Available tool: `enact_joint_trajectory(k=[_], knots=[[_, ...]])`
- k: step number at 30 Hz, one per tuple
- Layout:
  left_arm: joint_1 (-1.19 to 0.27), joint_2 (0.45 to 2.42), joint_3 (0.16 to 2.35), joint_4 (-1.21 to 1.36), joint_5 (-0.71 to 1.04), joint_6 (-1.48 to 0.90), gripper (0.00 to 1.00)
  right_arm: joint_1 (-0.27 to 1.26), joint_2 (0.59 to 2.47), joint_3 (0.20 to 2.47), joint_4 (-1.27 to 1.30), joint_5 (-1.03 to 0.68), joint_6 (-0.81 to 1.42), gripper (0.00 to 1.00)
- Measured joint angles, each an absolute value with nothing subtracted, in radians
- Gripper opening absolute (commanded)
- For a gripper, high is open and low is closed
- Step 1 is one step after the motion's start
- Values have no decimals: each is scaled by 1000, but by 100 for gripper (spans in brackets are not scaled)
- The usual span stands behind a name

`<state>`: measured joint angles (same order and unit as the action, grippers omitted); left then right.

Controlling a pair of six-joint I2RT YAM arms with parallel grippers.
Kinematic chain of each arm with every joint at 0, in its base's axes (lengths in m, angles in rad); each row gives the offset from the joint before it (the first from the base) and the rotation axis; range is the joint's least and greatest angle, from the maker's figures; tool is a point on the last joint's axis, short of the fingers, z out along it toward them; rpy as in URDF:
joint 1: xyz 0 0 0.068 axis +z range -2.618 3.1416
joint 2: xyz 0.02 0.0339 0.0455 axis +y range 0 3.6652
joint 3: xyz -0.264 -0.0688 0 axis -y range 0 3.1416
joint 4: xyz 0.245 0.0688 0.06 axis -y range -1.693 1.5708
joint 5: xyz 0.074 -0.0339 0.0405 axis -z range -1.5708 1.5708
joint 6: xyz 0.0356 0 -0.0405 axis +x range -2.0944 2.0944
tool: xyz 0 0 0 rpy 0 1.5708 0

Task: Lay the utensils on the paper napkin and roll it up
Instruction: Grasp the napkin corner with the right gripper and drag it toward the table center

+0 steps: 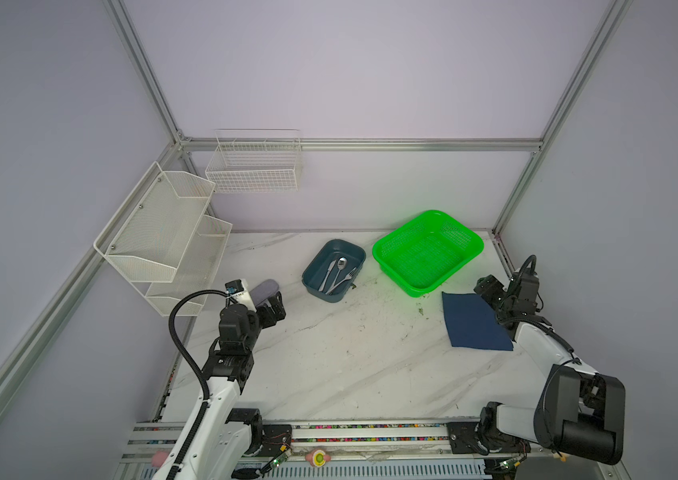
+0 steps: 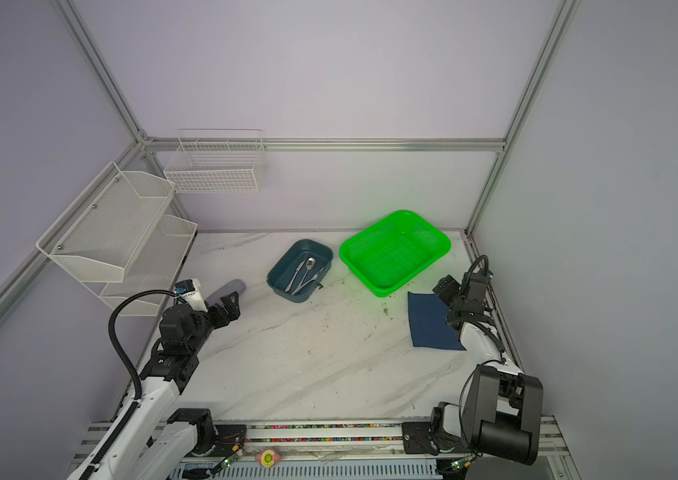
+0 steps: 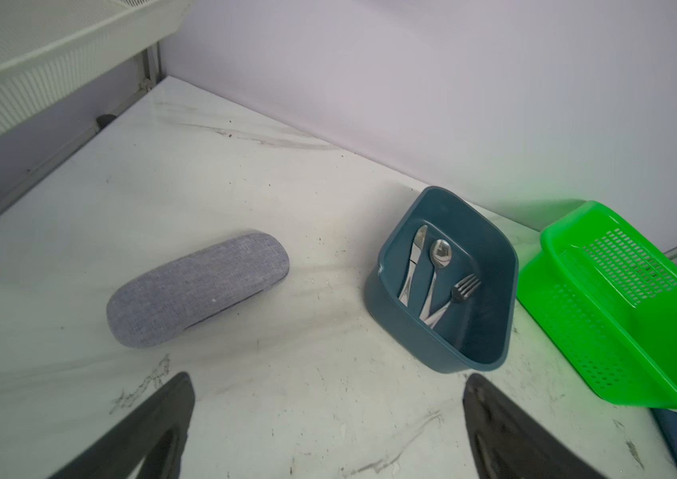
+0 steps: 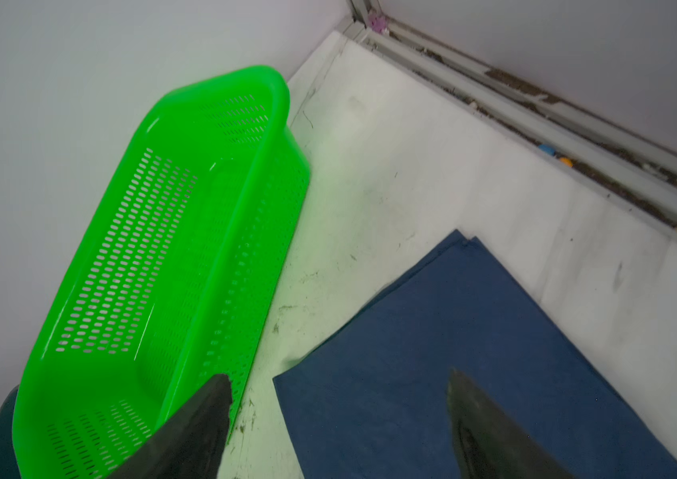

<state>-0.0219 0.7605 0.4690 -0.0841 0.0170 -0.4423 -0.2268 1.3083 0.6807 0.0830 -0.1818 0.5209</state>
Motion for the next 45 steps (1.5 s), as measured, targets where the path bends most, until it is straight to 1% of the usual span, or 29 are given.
enact_joint_trajectory(k=[5,9,13,21,28,36,41,45], knots=[[-22,714,469,-168,62,-484,100,-228,1386,681,44,-269,532,73],[-22,711,469,-213,91,-498,100,-228,1454,682,23,-306,514,68],[-22,726,476,-244,141,-506,100,-228,1510,696,0,-321,485,66],[-22,733,487,-273,223,-515,100,-228,1550,697,-25,-335,454,62],[-22,727,507,-307,270,-516,100,-223,1540,677,-11,-352,428,60],[-22,727,515,-313,359,-532,100,-107,1443,584,-8,-356,461,60],[-22,732,515,-323,412,-540,100,-3,1373,520,2,-353,531,60],[-22,735,515,-324,450,-541,100,95,1366,507,23,-352,573,60]])
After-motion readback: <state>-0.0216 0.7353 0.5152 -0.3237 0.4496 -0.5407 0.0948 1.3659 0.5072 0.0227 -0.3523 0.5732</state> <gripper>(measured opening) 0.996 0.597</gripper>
